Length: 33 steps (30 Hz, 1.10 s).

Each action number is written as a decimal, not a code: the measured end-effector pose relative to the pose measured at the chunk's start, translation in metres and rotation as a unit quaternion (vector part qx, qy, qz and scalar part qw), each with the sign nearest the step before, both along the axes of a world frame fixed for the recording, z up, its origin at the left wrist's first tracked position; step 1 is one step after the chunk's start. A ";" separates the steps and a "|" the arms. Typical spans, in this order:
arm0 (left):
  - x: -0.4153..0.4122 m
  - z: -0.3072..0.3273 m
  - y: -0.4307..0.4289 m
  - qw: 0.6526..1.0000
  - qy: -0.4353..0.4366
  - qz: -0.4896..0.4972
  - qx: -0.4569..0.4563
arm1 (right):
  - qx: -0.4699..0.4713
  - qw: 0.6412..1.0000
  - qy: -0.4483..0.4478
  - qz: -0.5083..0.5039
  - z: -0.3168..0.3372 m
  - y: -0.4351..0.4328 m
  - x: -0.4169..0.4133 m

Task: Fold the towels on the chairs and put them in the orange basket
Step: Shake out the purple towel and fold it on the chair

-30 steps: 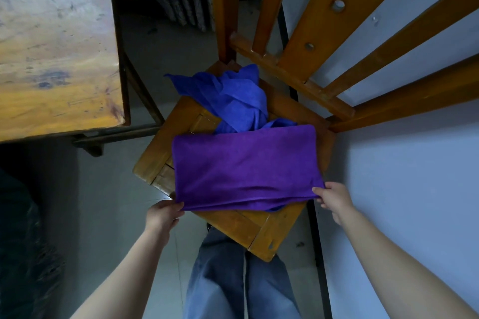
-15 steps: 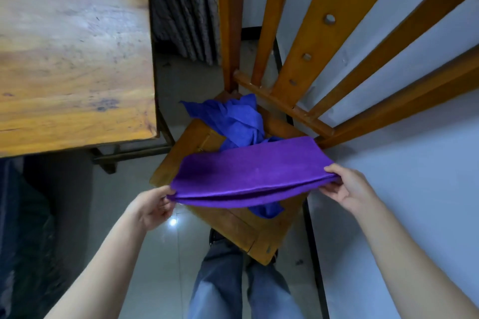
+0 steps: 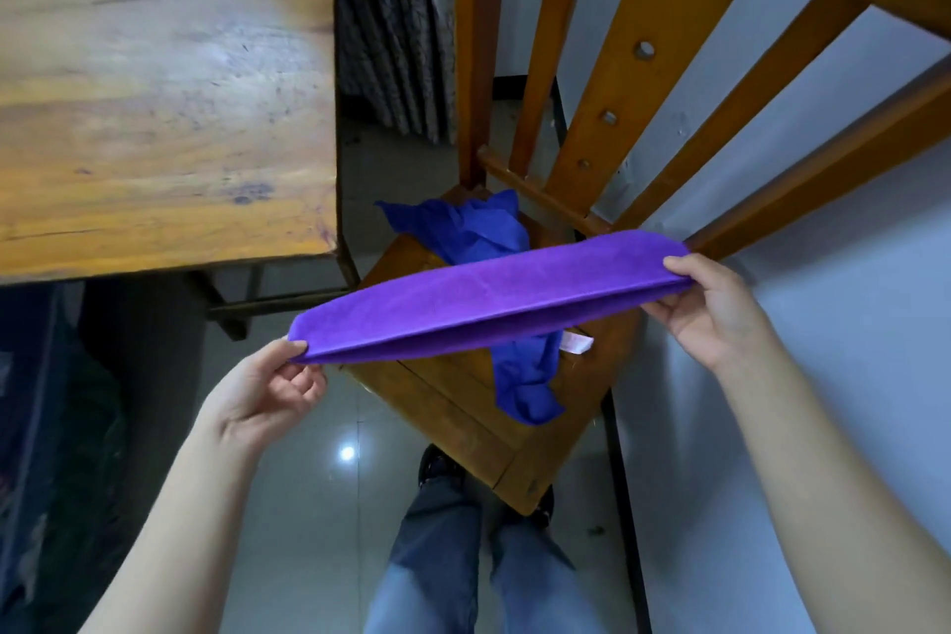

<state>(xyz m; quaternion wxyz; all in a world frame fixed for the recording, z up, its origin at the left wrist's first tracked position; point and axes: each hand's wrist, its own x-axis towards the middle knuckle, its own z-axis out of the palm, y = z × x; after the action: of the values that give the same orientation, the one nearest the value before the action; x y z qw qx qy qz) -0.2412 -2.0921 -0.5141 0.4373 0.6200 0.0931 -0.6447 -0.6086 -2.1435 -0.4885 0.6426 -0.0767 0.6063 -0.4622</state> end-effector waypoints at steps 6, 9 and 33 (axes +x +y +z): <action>-0.019 -0.071 0.058 0.993 -0.024 -0.046 0.103 | 0.150 0.988 0.046 0.006 -0.075 0.050 -0.008; -0.037 -0.118 0.081 0.971 -0.084 -0.158 0.156 | 0.222 0.959 0.153 0.084 -0.115 0.071 -0.008; -0.054 -0.160 0.030 0.746 -0.243 -0.620 0.003 | -0.176 0.678 0.505 0.504 -0.139 0.128 0.150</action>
<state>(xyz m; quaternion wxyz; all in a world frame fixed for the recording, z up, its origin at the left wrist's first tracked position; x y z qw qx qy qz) -0.2956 -2.0620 -0.6742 -0.0524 0.6785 -0.4194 -0.6008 -0.4583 -2.0151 -0.6280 0.3492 -0.7042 0.6155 -0.0577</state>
